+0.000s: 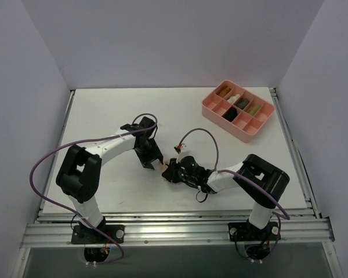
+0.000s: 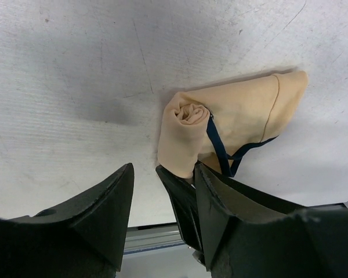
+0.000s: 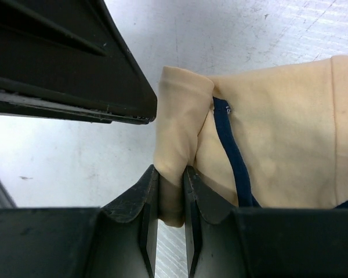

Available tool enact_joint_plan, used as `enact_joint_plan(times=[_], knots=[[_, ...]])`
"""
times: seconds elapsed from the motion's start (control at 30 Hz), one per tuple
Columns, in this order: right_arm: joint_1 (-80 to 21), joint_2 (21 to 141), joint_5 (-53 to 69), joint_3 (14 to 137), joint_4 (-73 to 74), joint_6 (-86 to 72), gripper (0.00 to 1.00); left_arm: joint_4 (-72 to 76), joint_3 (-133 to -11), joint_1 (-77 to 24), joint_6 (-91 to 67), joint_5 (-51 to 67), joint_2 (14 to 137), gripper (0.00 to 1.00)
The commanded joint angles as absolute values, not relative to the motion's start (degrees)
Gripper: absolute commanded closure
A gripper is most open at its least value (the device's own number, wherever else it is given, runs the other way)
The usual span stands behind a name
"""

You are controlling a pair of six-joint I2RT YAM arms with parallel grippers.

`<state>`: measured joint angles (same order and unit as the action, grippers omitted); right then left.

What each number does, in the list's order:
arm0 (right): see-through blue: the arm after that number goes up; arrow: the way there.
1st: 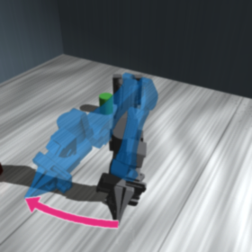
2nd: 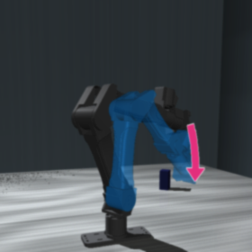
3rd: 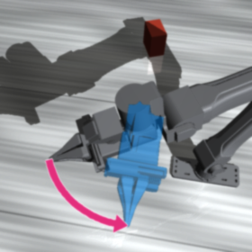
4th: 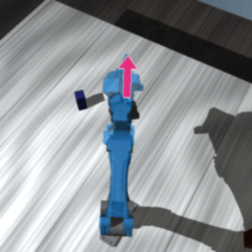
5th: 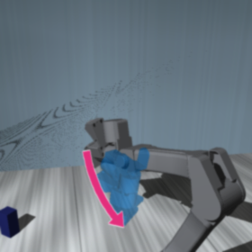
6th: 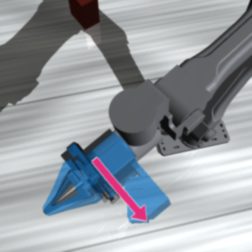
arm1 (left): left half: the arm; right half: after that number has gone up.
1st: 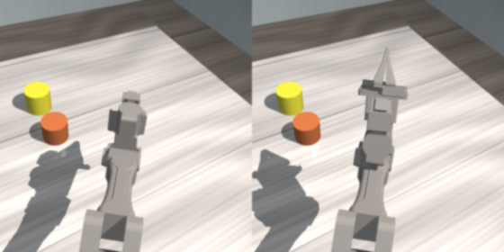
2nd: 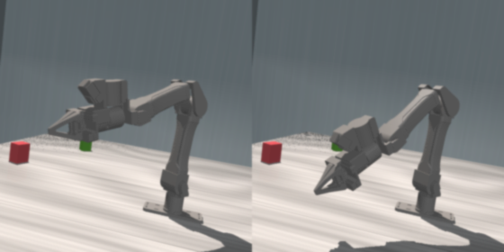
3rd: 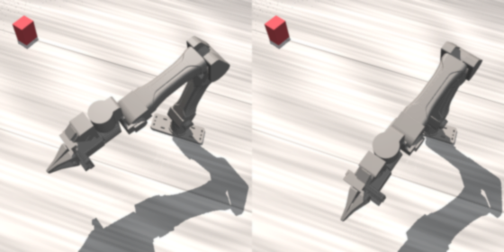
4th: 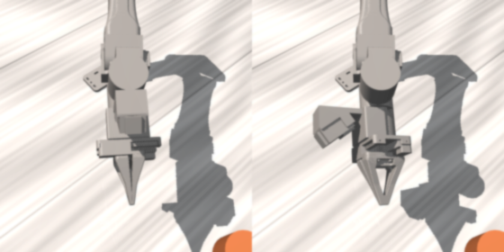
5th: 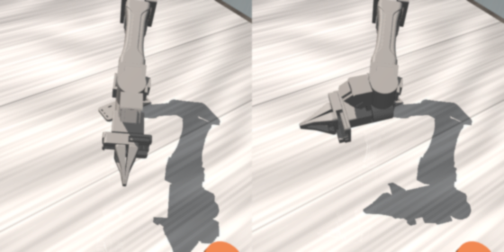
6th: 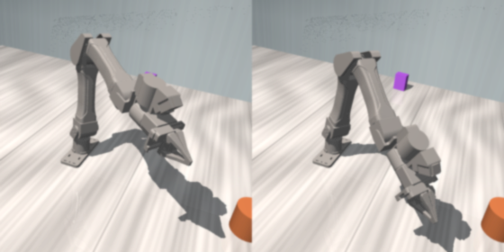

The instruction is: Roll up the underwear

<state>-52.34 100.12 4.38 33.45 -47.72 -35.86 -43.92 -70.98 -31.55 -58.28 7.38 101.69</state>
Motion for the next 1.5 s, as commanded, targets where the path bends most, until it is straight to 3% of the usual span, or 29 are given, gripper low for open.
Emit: enact_joint_plan(times=[0.0, 1.07, 1.23, 1.33, 1.47], knots=[[-51.33, 106.34, 10.37, 27.86, -37.44, -38.14, 0.98, -40.35, -70.23, -31.73, -57.31, 7.82, 99.14, 0.45], [-43.33, 115.93, 20.83, 24.35, -48.78, -41.05, 0.93, -32.52, -65.92, -33.22, -52.12, 6.07, 103.0, 0.48], [-43.33, 114.53, 20.74, 24.43, -48.08, -41.13, 0.9, -32.08, -66.36, -34.27, -51.94, 5.8, 105.29, 0.6], [-43.33, 112.33, 19.96, 25.66, -44.31, -40.26, 0.84, -32.08, -66.53, -34.89, -51.94, 5.8, 105.91, 0.7], [-43.5, 106.11, 14.44, 29.6, -30.64, -37.01, 0.69, -33.66, -66.88, -35.42, -51.51, 5.45, 106.43, 0.75]])
